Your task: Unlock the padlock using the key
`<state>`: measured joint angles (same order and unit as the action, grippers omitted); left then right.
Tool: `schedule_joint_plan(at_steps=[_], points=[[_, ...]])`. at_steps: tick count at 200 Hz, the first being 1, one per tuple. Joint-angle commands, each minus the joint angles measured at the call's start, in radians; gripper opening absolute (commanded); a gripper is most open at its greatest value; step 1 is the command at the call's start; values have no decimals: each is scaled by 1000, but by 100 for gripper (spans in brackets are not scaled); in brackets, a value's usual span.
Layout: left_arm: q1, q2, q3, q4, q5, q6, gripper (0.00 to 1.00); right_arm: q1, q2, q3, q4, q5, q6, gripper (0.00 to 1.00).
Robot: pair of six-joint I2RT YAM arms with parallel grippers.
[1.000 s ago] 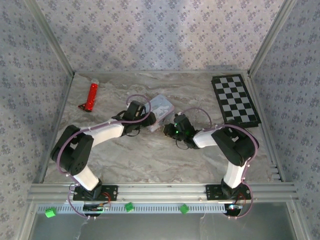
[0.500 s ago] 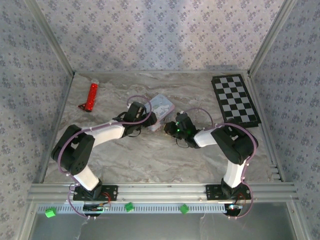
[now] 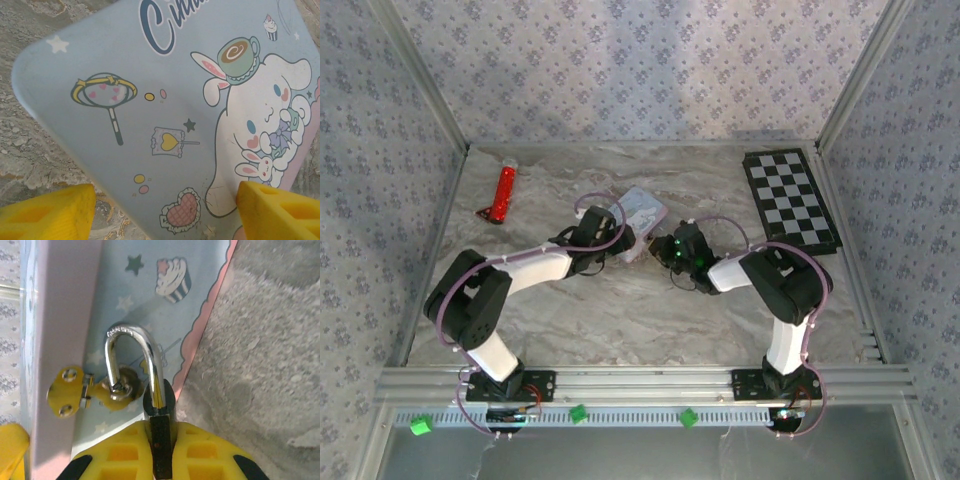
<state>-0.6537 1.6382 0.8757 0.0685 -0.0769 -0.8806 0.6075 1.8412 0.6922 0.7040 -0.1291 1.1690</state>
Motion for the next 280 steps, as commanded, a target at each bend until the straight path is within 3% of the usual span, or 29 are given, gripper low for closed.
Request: schedule_joint_plan(at_steps=[1, 68, 116, 162, 198, 240, 280], points=[[-18, 20, -37, -101, 11, 12, 74, -25, 15, 9, 83, -16, 37, 0], [-7, -10, -38, -101, 14, 36, 76, -34, -103, -29, -64, -19, -55, 0], [18, -133, -84, -77, 51, 102, 80, -78, -204, -97, -140, -69, -179, 0], [43, -356, -189, -90, 18, 196, 84, -83, -341, -81, -401, -73, -351, 0], [111, -583, -319, -137, -17, 265, 87, -83, -425, -64, -561, -92, -440, 0], [204, -873, -435, -276, -49, 342, 90, -83, -523, -62, -718, -96, -510, 0], [232, -1130, -485, -429, -102, 393, 92, -79, -573, -61, -858, -114, -534, 0]])
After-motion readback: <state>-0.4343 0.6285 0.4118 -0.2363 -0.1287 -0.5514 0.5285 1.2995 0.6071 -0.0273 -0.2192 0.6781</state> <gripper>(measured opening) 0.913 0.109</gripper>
